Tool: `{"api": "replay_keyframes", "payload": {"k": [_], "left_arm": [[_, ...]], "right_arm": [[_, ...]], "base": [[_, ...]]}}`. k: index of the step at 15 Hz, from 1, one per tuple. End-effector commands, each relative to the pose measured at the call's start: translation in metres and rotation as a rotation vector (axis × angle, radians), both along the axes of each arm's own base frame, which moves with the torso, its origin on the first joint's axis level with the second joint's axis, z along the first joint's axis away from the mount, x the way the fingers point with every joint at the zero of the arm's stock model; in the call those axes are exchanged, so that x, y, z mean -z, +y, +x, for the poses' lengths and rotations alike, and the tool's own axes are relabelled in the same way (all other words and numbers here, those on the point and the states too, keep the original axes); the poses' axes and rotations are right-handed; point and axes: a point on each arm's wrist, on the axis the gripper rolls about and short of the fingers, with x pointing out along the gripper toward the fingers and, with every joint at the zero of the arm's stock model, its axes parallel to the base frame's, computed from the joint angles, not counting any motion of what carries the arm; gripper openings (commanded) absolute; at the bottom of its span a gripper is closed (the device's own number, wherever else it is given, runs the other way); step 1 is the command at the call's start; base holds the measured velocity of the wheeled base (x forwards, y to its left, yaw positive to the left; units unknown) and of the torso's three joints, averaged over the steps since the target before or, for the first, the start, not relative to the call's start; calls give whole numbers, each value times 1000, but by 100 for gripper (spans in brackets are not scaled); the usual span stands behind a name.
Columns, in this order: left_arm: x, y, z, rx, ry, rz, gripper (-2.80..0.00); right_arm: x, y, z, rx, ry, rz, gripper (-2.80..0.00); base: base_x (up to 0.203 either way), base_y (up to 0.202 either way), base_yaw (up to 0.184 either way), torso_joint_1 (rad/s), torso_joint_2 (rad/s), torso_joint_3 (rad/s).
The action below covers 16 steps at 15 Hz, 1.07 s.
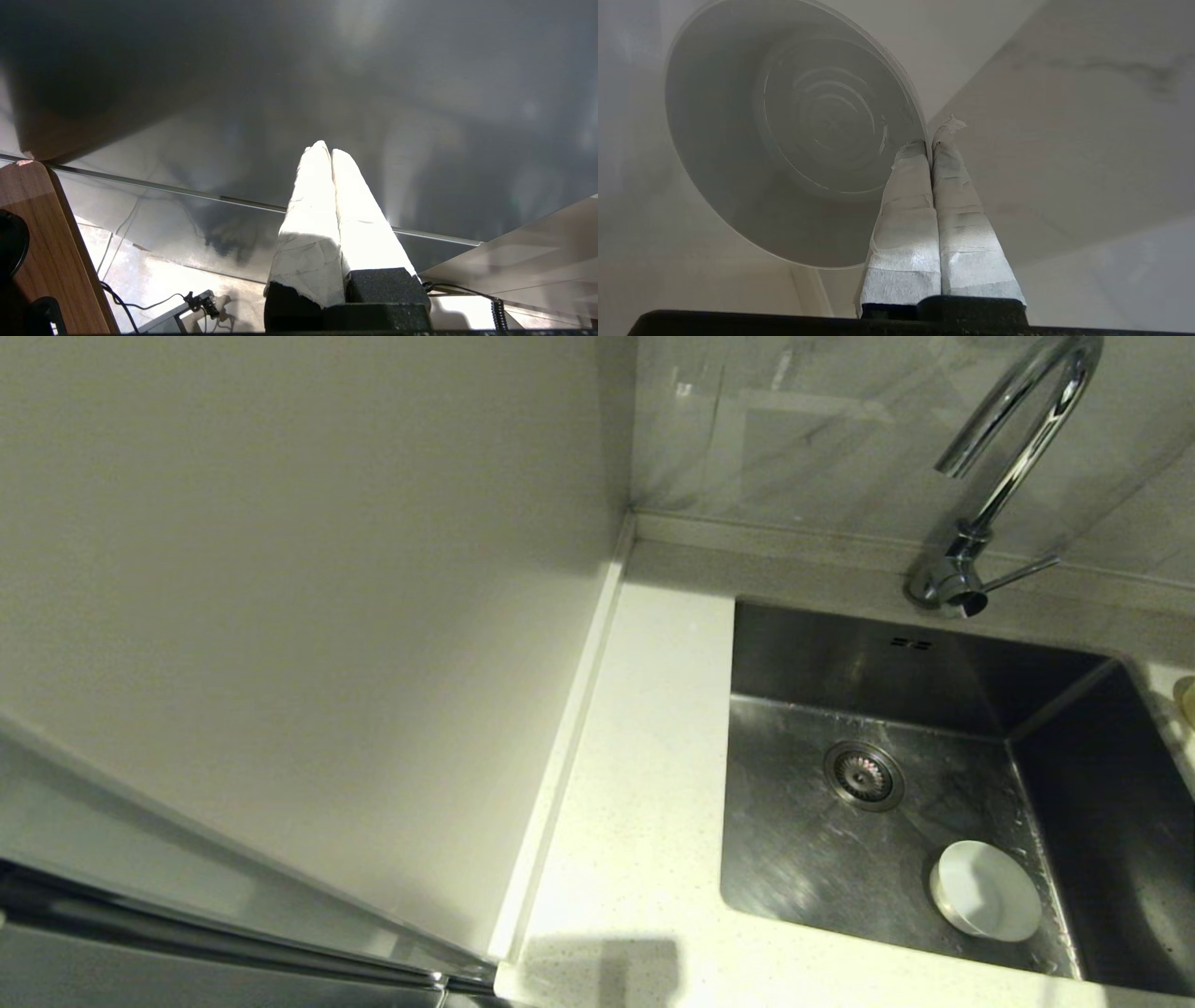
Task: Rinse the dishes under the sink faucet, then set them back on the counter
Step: Put a bowl back to the table from the sink
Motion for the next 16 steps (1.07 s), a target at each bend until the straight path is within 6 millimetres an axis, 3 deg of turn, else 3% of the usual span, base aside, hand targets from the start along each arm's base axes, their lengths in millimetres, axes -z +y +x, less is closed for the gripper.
{"api": "replay_keyframes", "payload": {"k": [1, 5, 8, 10, 13, 16], "left_arm": [[1, 0, 0, -1, 3, 0, -280], [1, 0, 0, -1, 2, 0, -280], [1, 0, 0, 0, 2, 0, -280], [1, 0, 0, 0, 3, 0, -280], [1, 0, 0, 0, 3, 0, -280], [1, 0, 0, -1, 3, 0, -280]], "right_arm": [[6, 1, -9, -1, -96, -27, -280], [21, -7, -2, 16, 70, 85, -280], [39, -18, -3, 74, 401, 372, -280], [40, -17, -13, 95, 564, 620, -280], [29, -16, -22, 117, 513, 1035, -280], [49, -38, -20, 223, 465, 1333, -280]], "base": [[0, 0, 0, 0, 0, 0], [0, 0, 0, 0, 0, 0], [0, 0, 0, 0, 0, 0], [0, 0, 0, 0, 0, 0], [0, 0, 0, 0, 0, 0], [0, 0, 0, 0, 0, 0]]}}
